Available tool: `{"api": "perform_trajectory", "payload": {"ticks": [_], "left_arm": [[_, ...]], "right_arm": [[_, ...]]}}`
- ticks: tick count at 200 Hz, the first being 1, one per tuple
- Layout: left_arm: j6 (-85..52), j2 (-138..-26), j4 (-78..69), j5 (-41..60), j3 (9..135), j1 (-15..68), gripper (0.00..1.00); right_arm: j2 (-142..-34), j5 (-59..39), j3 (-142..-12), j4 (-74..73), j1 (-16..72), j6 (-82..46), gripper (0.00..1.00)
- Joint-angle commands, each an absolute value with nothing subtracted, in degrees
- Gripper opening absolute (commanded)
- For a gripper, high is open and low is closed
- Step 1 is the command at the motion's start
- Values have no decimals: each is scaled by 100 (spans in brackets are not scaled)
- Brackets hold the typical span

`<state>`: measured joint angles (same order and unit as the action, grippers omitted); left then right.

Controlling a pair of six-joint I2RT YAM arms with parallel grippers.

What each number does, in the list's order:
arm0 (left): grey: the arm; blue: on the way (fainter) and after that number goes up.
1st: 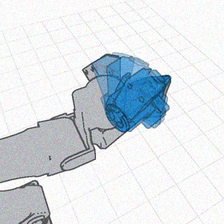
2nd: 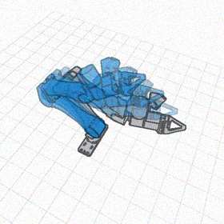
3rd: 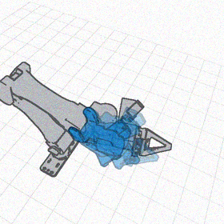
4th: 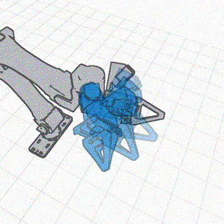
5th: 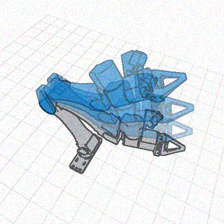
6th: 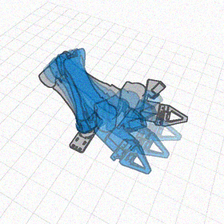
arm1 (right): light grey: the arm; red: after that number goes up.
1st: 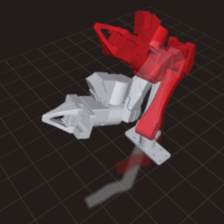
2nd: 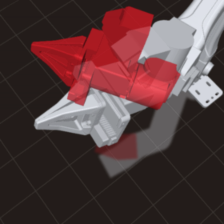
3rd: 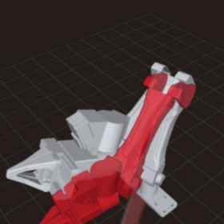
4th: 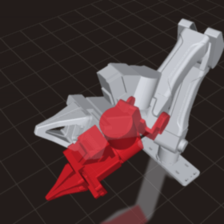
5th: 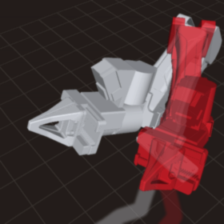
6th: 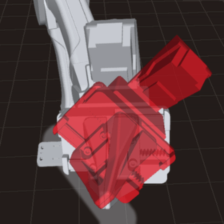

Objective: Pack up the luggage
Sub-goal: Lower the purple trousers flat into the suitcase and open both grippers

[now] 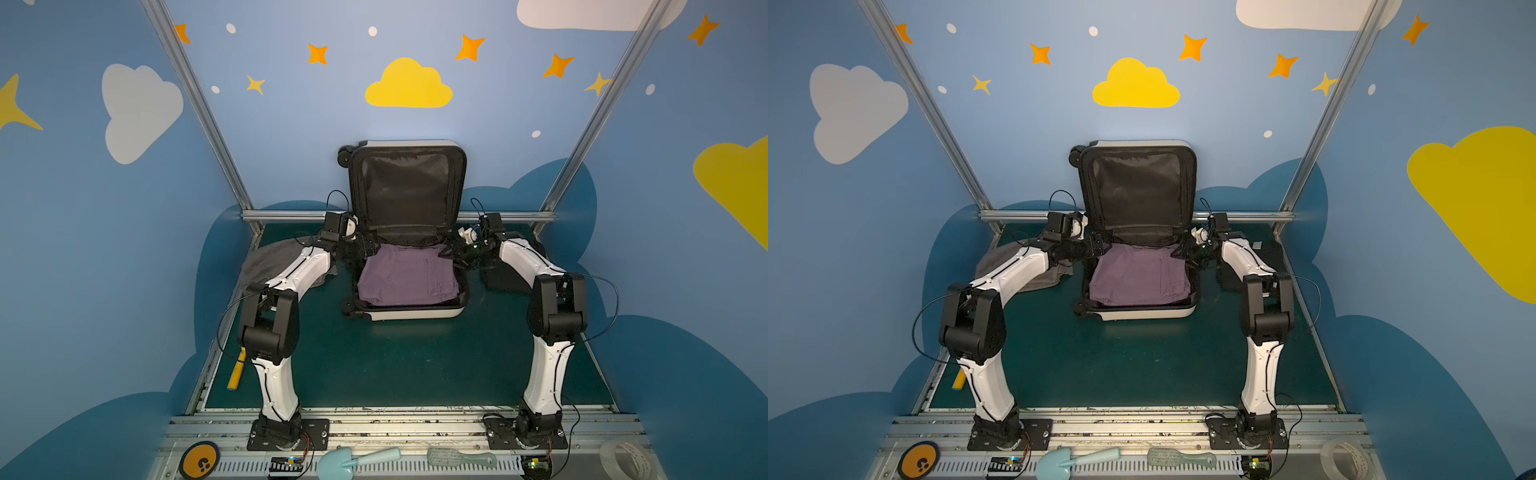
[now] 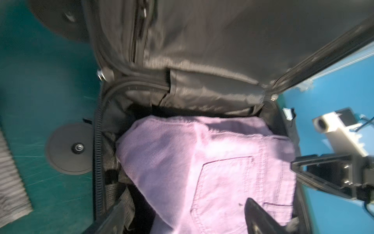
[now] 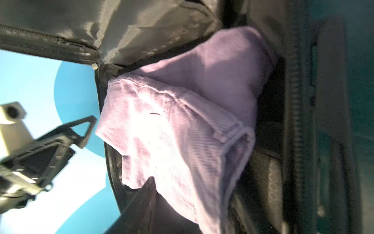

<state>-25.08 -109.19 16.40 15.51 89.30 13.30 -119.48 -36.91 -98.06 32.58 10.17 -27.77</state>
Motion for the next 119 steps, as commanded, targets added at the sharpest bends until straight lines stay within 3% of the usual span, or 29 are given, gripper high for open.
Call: {"api": "perform_trajectory", "payload": {"ticks": [1, 56, 119], "left_arm": [[-2365, -10573, 1961, 1587, 9315, 1400, 99], [-2447, -11075, 2114, 1841, 10006, 1957, 100], [-2709, -11869, 1830, 1867, 10151, 2050, 100]], "right_arm": [[-11600, -3437, -9936, 3753, 987, -2571, 59], [-11249, -3317, -9935, 3808, 1038, -2624, 58], [-12009, -3464, -10402, 3690, 1366, -2880, 52]]}}
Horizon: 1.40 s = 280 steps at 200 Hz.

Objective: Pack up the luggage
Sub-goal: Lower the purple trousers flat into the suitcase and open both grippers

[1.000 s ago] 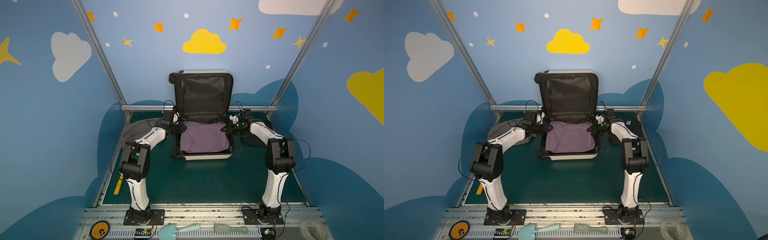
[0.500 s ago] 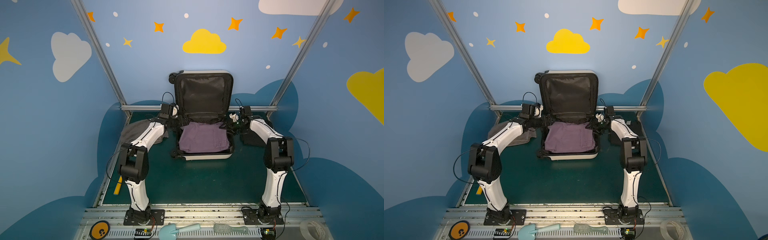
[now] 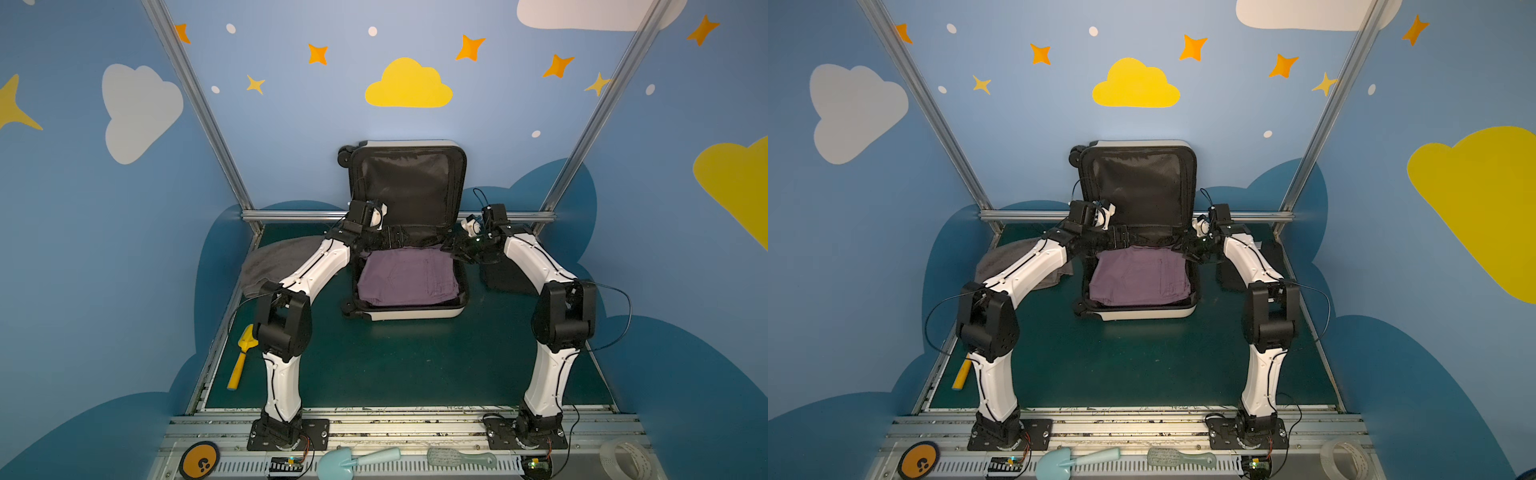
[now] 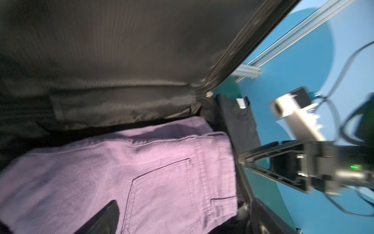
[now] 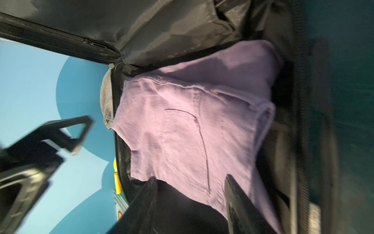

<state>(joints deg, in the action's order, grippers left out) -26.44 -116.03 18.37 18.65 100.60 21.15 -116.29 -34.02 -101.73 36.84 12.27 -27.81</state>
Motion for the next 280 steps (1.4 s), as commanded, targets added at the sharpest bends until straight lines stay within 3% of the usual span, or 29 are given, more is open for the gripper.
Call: {"api": "perform_trajectory", "payload": {"ticks": [1, 132, 206, 280], "left_arm": [[-2708, -11889, 1829, 1865, 10151, 2049, 100], [-2603, -12996, 1917, 1436, 10806, 1738, 100], [-2276, -11430, 2268, 1787, 10128, 2107, 100], [-2156, -10253, 2119, 1380, 8000, 2546, 100]], "right_arm": [[-12020, -3463, -10409, 3691, 1369, -2882, 51], [-12764, -2977, -10572, 4098, 1178, -2981, 49], [-11947, -3259, -10617, 4548, 1278, -2477, 50], [-11179, -2905, -9053, 4120, 1446, -2503, 51]]}}
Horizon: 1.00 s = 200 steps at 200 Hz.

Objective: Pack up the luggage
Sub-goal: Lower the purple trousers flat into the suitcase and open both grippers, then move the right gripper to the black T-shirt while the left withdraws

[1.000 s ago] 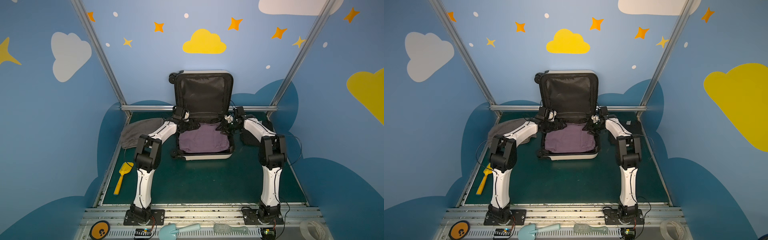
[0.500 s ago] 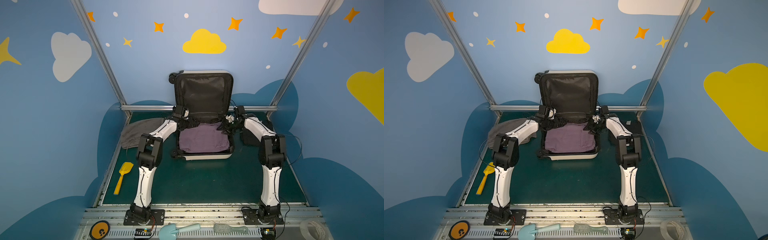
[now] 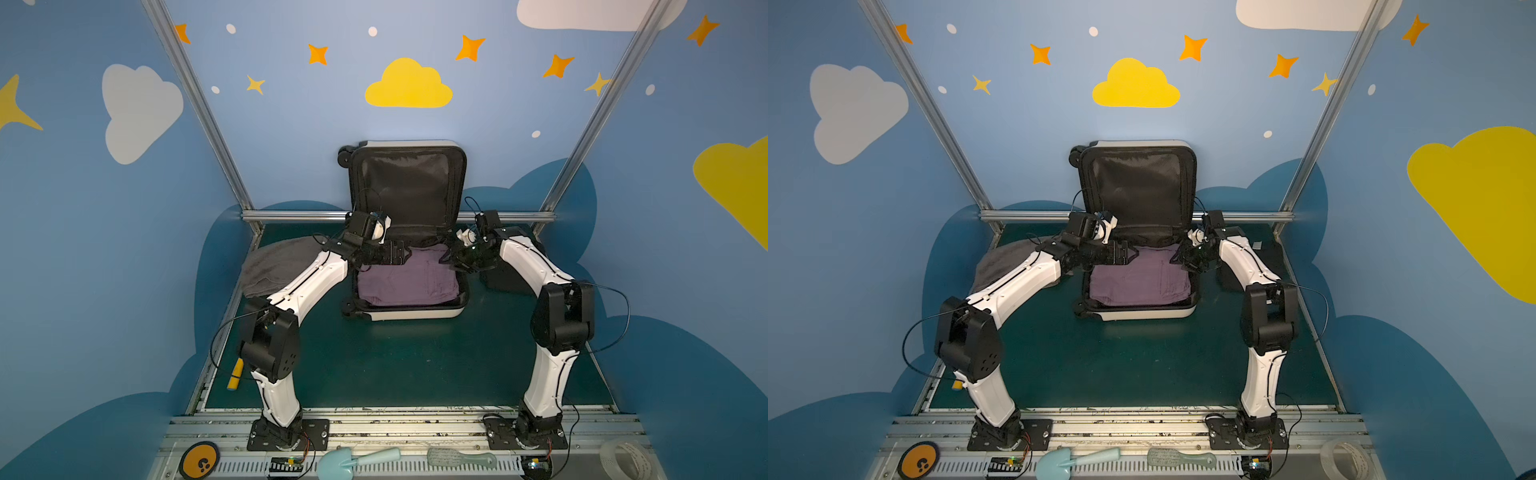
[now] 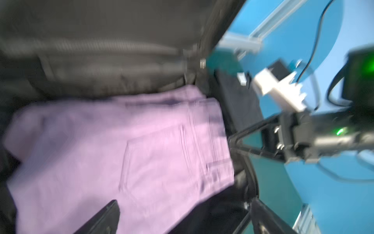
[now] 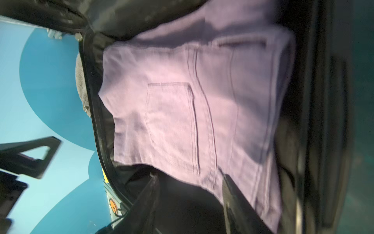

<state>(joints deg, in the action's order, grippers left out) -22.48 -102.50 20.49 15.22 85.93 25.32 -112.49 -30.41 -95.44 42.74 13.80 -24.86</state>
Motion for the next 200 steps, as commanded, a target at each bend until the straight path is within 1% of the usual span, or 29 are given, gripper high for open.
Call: {"api": "perform_trajectory", "payload": {"ticks": [1, 17, 21, 31, 77, 136, 179, 200], "left_arm": [[-2159, -10251, 2110, 1375, 7981, 2552, 100], [-2167, -10222, 2020, 1380, 7680, 2595, 100], [-2163, -10222, 2002, 1199, 7623, 2611, 100], [-2151, -10240, 1969, 1116, 7502, 2624, 100], [-2029, -10353, 2016, 1000, 7413, 2628, 100], [-1952, -10098, 2077, 1020, 7868, 2620, 100], [-1916, -9793, 2118, 1029, 8208, 2602, 100], [-1915, -9558, 2066, 1007, 8212, 2577, 100]], "right_arm": [[-11179, -2903, -9035, 4112, 1448, -2513, 50], [-11229, -2869, -8873, 4018, 1500, -2570, 51], [-11257, -2831, -8864, 4016, 1510, -2572, 51], [-11346, -2739, -8889, 4049, 1542, -2606, 51], [-11871, -2564, -9562, 4779, 1585, -2538, 50], [-11471, -2551, -10042, 5127, 1543, -2453, 52], [-11042, -2494, -10217, 5317, 1447, -2424, 57], [-10772, -2440, -10174, 5322, 1352, -2465, 64]]}}
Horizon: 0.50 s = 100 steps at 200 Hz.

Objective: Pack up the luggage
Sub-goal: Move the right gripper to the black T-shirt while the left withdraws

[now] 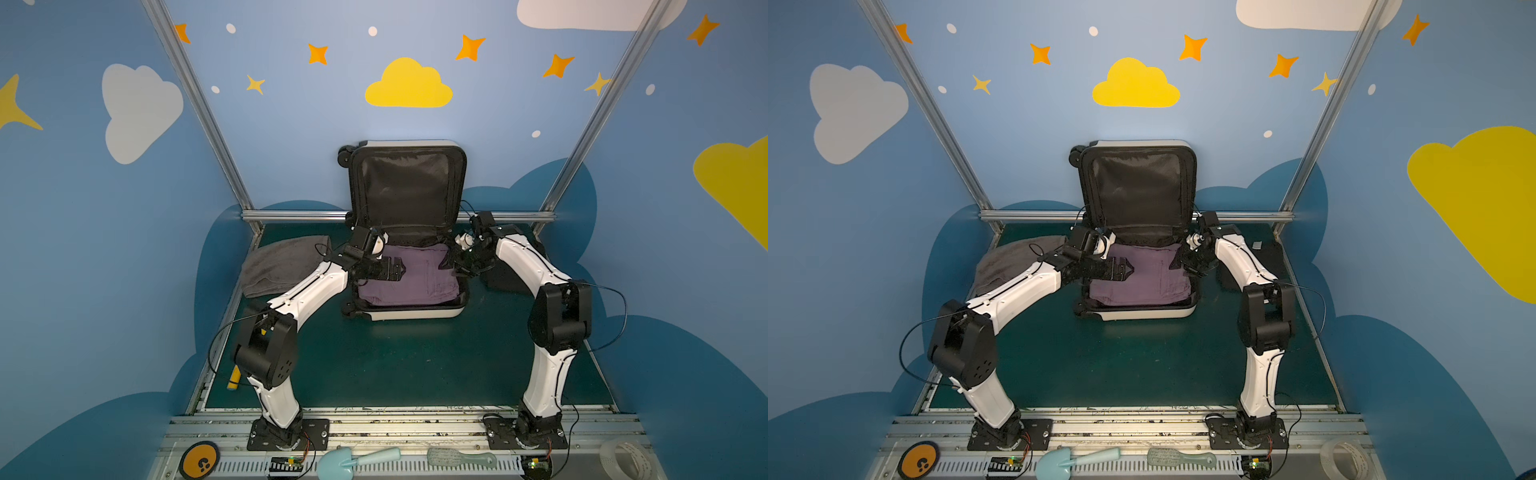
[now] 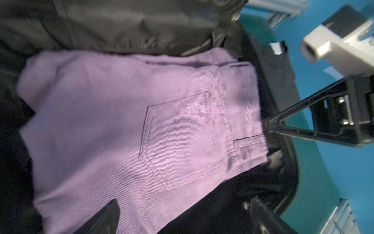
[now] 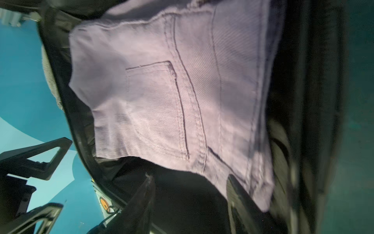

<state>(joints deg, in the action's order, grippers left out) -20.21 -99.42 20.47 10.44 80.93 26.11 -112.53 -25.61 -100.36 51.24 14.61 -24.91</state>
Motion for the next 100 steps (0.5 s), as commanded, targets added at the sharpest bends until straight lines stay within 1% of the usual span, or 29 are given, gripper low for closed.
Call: {"api": "perform_trajectory", "payload": {"ticks": [1, 22, 39, 72, 100], "left_arm": [[-1911, -9551, 2057, 1000, 8211, 2576, 100], [-1920, -9284, 1932, 942, 8114, 2575, 100], [-2017, -9091, 1810, 981, 8041, 2575, 100], [-2280, -8871, 1579, 1189, 7946, 2607, 100], [-2455, -8932, 1475, 1300, 7954, 2641, 100]], "right_arm": [[-10761, -2428, -10171, 5324, 1348, -2467, 64], [-10530, -2350, -10096, 5348, 1192, -2506, 70], [-10414, -2321, -10009, 5383, 965, -2552, 72], [-10280, -2307, -9611, 5330, 271, -2793, 72], [-10197, -2303, -8886, 4957, -466, -3111, 70]]}}
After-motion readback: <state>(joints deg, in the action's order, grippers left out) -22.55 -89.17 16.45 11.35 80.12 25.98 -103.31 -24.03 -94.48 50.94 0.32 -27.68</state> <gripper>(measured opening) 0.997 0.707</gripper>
